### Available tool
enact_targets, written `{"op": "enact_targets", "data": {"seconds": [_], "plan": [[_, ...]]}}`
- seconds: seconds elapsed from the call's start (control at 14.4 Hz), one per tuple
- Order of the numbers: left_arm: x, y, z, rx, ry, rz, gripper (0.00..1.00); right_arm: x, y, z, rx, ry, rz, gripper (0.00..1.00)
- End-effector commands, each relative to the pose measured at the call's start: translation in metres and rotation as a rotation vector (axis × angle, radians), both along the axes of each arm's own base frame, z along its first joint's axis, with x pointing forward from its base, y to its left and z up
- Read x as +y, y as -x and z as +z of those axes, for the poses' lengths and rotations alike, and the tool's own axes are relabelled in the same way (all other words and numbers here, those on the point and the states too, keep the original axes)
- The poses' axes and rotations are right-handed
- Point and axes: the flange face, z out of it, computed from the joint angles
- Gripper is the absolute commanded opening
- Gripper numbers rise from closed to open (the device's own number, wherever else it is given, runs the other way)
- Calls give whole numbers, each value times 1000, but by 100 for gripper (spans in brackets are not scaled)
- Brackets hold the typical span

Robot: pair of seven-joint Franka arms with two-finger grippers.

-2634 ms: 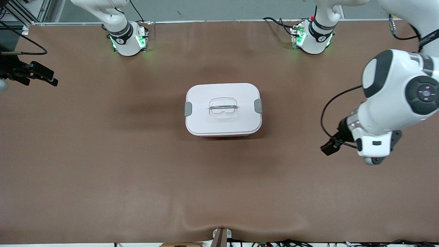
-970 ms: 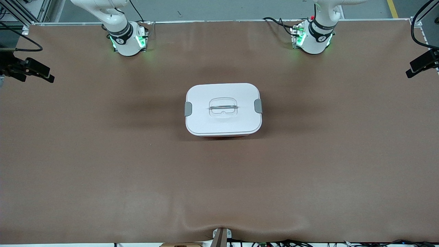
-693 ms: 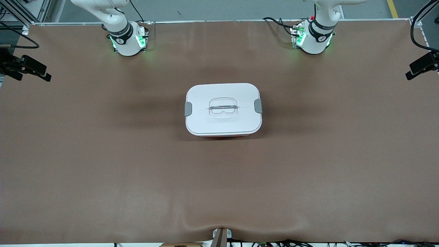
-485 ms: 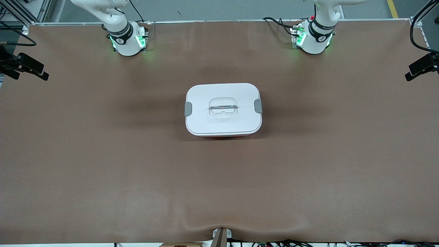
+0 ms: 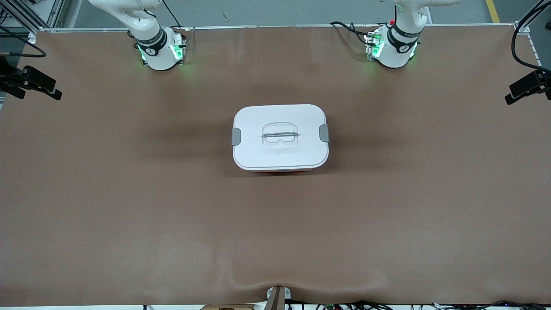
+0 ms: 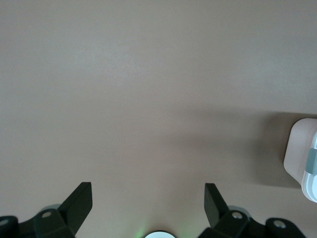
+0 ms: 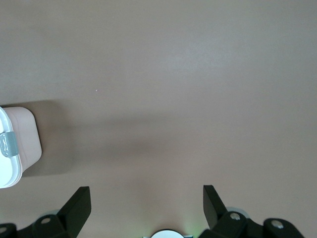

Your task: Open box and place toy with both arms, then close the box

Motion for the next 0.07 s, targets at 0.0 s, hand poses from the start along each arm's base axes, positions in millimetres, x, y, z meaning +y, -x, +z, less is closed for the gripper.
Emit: {"op": "enact_targets", "data": {"seconds": [0.0], "plan": [[-2,0,3,-9,7,-3,100,1,4,8,13,5,-1,100]]}}
